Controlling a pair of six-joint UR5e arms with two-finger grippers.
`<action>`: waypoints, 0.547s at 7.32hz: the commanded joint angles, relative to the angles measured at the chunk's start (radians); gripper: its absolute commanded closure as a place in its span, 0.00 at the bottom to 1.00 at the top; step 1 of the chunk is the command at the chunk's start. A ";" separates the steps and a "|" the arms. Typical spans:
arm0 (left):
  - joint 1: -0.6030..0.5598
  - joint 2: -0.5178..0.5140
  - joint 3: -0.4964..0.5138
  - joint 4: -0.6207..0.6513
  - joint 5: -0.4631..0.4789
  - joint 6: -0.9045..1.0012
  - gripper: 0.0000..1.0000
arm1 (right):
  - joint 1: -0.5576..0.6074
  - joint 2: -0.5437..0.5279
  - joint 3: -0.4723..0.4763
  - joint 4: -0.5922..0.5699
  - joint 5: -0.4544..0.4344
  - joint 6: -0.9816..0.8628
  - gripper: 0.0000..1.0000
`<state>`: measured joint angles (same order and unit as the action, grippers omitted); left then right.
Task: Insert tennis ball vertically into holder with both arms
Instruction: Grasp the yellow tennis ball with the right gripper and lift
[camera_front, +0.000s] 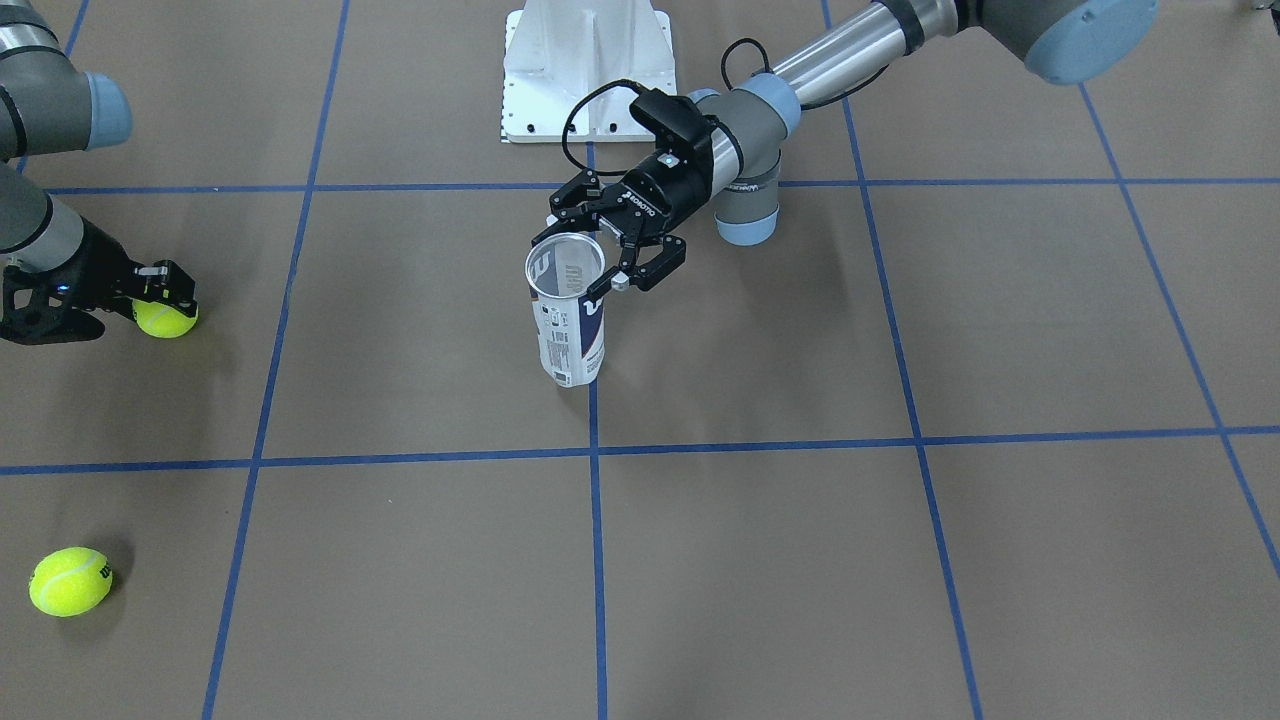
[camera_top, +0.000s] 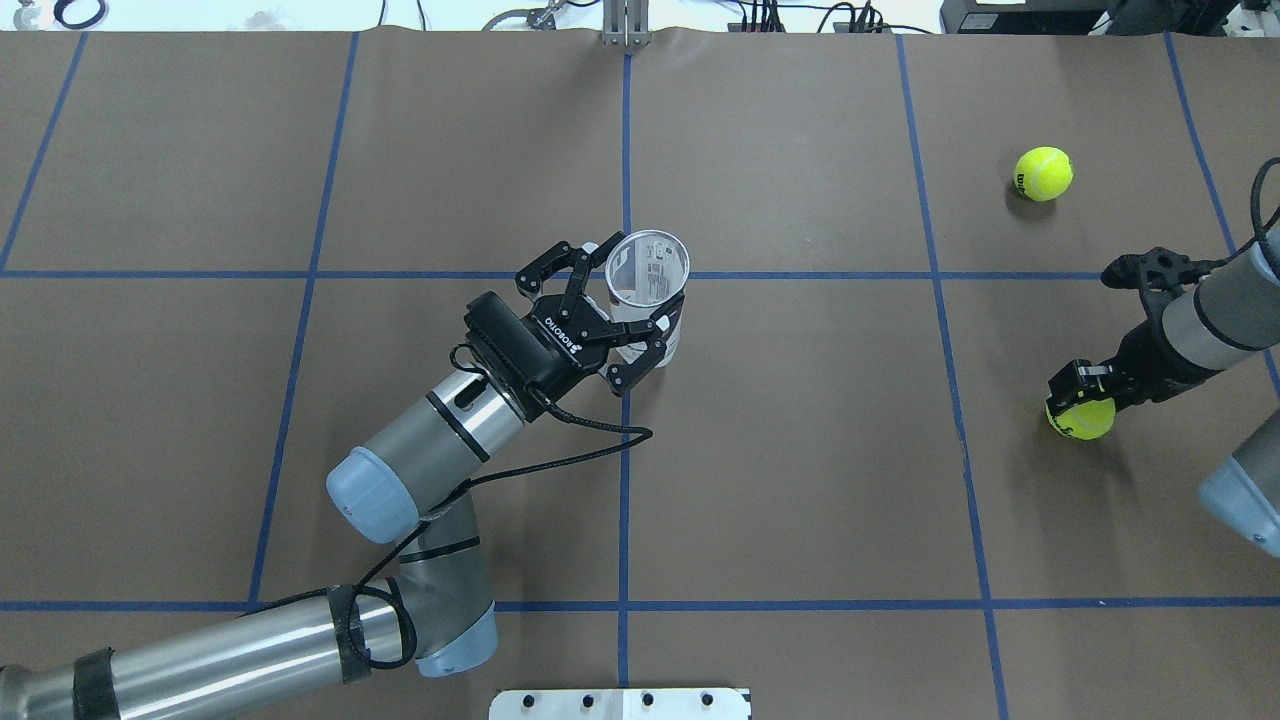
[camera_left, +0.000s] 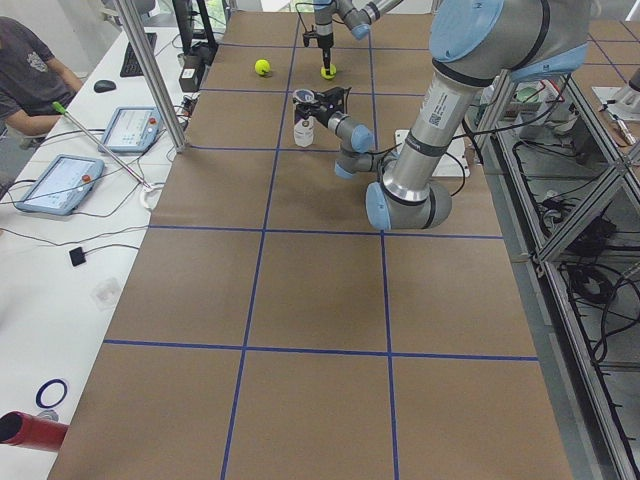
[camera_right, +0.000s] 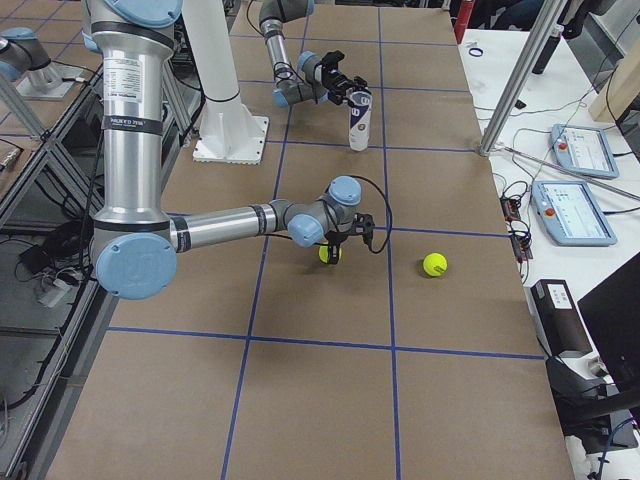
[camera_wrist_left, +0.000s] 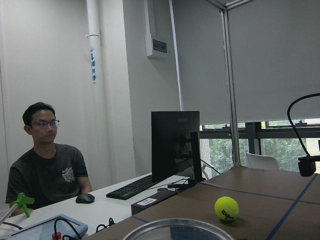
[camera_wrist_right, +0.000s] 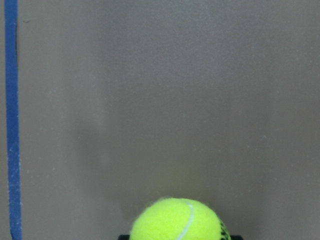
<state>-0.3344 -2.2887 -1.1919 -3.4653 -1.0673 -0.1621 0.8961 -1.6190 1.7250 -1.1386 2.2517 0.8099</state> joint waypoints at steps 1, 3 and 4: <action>0.000 0.000 0.000 0.000 0.012 -0.001 0.24 | 0.000 0.002 0.014 -0.001 0.006 0.002 1.00; 0.000 -0.006 0.002 0.000 0.013 -0.002 0.24 | 0.006 0.043 0.033 -0.009 0.049 0.035 1.00; 0.000 -0.006 0.002 0.002 0.018 -0.002 0.24 | 0.007 0.092 0.034 -0.009 0.057 0.102 1.00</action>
<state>-0.3344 -2.2935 -1.1907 -3.4649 -1.0534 -0.1636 0.9007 -1.5754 1.7554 -1.1464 2.2906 0.8501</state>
